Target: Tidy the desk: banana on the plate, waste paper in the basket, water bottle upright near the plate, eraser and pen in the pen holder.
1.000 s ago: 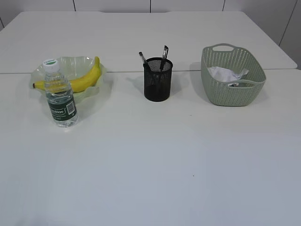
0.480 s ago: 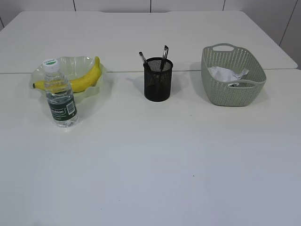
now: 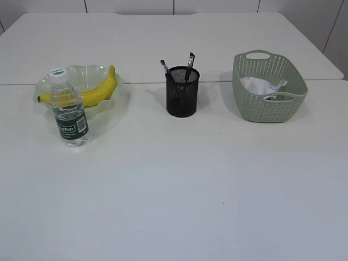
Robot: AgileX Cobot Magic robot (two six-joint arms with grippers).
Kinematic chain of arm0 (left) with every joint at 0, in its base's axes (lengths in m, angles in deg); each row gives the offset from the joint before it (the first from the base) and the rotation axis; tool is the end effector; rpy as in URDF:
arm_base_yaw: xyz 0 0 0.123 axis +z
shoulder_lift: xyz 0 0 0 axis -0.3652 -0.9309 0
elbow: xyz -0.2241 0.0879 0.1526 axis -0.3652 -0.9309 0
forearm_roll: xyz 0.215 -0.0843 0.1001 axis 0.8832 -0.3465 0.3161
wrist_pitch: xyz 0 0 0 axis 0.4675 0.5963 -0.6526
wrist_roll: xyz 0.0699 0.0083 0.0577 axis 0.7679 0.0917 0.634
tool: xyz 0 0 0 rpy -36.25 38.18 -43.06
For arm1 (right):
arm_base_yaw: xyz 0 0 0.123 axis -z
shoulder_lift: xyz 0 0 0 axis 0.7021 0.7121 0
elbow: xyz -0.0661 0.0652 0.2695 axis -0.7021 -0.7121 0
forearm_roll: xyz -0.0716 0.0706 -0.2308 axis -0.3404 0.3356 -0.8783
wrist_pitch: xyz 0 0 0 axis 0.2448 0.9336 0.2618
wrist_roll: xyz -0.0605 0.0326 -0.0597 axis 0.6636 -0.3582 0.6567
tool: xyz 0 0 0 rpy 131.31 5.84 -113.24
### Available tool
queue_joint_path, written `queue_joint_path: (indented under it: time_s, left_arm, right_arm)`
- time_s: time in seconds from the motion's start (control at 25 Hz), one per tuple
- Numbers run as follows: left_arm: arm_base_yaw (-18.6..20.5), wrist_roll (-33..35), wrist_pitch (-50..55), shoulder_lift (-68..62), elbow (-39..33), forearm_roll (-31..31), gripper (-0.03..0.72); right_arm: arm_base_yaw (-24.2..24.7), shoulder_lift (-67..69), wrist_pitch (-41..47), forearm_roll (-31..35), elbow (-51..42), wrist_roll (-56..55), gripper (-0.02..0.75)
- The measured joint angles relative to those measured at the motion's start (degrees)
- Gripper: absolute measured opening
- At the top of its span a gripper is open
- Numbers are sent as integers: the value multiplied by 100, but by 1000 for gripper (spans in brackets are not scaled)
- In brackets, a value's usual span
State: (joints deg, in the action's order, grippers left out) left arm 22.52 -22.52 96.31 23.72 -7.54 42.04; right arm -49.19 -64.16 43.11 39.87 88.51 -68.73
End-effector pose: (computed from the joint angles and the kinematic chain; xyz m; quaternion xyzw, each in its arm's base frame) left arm -0.0087 -0.0022 0.2814 -0.0218 0.8638 -0.0160 0.5031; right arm -0.0113 0.0088 0.2684 -0.1060 0.8652 0.0403 0.4885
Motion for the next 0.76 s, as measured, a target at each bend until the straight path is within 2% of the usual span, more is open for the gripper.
queue_joint_path:
  time_s: [0.08, 0.28, 0.76]
  left_arm:
    - [0, 260, 0, 0, 0, -183, 580]
    - [-14, 380, 0, 0, 0, -241, 580]
    - [-14, 393, 0, 0, 0, -255, 580]
  right_arm:
    - [0, 0, 0, 189, 0, 235, 495]
    - [0, 0, 0, 588, 0, 742, 495]
    - [0, 0, 0, 689, 0, 826, 496]
